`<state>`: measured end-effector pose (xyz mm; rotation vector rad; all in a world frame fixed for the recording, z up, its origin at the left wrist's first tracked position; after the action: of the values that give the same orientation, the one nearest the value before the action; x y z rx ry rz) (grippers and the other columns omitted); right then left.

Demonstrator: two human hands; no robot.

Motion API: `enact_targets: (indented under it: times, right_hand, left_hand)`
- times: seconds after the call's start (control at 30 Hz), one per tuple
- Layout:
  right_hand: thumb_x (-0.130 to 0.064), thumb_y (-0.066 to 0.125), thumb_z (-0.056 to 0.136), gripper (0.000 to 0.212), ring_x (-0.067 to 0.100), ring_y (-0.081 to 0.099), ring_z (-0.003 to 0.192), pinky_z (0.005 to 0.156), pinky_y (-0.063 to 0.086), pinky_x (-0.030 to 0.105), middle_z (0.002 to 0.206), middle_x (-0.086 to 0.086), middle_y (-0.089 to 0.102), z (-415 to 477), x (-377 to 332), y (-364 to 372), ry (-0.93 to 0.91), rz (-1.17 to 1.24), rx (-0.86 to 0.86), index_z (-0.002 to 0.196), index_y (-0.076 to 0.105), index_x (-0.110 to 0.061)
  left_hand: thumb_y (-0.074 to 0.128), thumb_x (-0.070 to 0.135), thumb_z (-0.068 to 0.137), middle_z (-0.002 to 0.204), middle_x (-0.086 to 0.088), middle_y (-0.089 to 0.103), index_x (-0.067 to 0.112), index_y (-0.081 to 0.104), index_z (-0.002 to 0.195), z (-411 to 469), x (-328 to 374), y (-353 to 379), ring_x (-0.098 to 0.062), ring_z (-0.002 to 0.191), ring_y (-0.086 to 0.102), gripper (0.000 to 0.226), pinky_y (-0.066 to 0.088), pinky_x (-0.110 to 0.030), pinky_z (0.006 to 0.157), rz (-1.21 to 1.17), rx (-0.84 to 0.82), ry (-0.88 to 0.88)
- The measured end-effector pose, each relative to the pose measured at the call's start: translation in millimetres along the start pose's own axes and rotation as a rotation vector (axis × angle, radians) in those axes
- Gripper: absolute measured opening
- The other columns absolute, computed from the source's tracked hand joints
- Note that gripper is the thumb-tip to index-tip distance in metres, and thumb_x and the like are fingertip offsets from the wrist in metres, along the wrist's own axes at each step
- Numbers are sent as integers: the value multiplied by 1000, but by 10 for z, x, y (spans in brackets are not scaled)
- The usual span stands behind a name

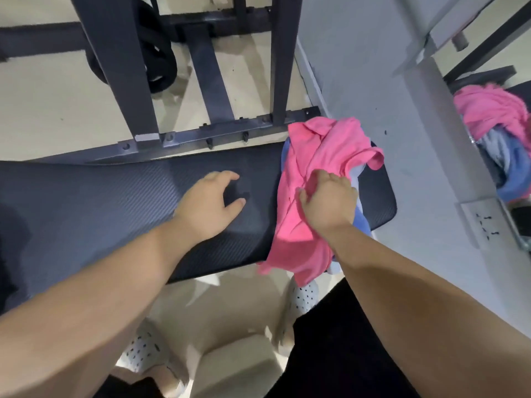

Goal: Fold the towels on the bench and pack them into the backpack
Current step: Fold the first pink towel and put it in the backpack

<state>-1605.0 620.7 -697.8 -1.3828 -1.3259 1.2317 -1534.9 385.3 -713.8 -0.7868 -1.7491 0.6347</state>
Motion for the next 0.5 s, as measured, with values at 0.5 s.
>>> enact_targets:
  times: [0.5]
  right_hand:
    - [-12,50,94,23,35,61,76,61,51,46,96,11,60,-444,-942,-380,-558,403,439,107,69,-12]
  left_hand:
    - [73,31,85,130,4,56,26,45,147,-12,164,5,-7,99,46,67,45,-31,93,-69,372,353]
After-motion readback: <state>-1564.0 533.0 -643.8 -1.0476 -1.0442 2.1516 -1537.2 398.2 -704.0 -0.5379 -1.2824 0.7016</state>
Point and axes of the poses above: each hand's wrist, its own z-axis towards the middle knuckle, its own y-axis out of the palm, x = y × z, the point moved 10 cm from there along z, towards the middle knuckle
